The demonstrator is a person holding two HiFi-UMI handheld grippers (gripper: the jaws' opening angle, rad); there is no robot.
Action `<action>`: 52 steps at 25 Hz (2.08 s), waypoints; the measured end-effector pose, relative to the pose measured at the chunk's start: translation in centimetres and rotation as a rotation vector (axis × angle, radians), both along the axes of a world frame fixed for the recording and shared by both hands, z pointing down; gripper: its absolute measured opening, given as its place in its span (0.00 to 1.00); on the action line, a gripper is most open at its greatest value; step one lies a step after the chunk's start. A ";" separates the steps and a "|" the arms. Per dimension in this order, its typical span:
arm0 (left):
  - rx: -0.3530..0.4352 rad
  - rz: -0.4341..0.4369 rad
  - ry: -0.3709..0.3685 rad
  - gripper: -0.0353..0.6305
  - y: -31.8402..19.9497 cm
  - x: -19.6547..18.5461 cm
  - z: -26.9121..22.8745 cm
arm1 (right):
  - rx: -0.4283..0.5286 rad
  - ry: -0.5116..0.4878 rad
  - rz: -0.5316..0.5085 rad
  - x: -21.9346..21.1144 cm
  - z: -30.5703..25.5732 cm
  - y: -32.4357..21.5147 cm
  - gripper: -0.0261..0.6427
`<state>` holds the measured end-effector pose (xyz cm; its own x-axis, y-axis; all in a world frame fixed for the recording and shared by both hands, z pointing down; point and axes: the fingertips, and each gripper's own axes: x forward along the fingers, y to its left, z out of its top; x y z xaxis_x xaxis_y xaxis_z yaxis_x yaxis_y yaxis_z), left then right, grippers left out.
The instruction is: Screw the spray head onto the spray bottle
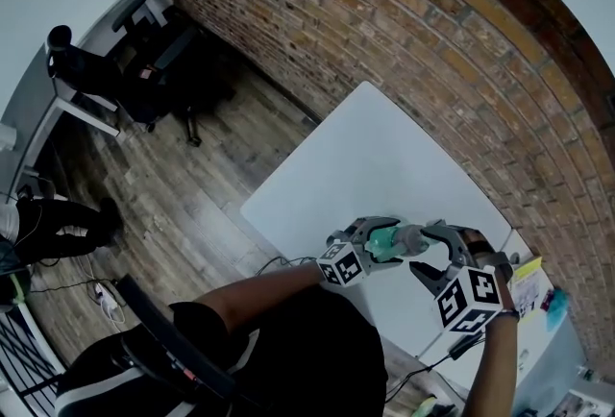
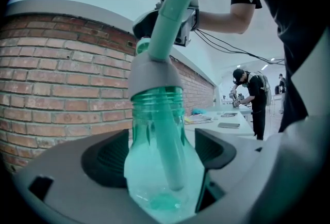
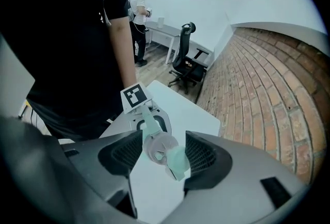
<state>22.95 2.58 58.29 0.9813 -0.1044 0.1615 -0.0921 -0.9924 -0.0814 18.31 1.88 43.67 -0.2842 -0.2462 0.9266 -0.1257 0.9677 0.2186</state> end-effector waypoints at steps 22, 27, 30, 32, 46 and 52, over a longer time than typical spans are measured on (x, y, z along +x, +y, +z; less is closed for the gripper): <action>0.002 0.017 -0.004 0.63 0.1 -0.2 0.2 | -0.256 0.092 -0.085 1.8 4.2 -1.1 0.44; 0.000 0.025 -0.002 0.64 0.1 -0.3 0.2 | -0.261 0.140 -0.119 2.0 5.3 -0.7 0.43; -0.001 0.020 -0.005 0.63 0.1 -0.2 0.2 | -0.239 0.164 -0.119 2.0 5.4 -0.8 0.43; -0.010 0.015 -0.015 0.64 0.1 -0.3 0.3 | -0.208 0.184 -0.114 1.7 5.4 -0.6 0.43; -0.014 0.035 -0.009 0.64 0.6 -0.3 0.1 | -0.113 0.249 -0.118 1.4 5.1 0.4 0.43; -0.032 0.040 -0.011 0.64 0.7 -0.2 0.3 | -0.233 0.228 -0.132 1.5 5.8 0.4 0.43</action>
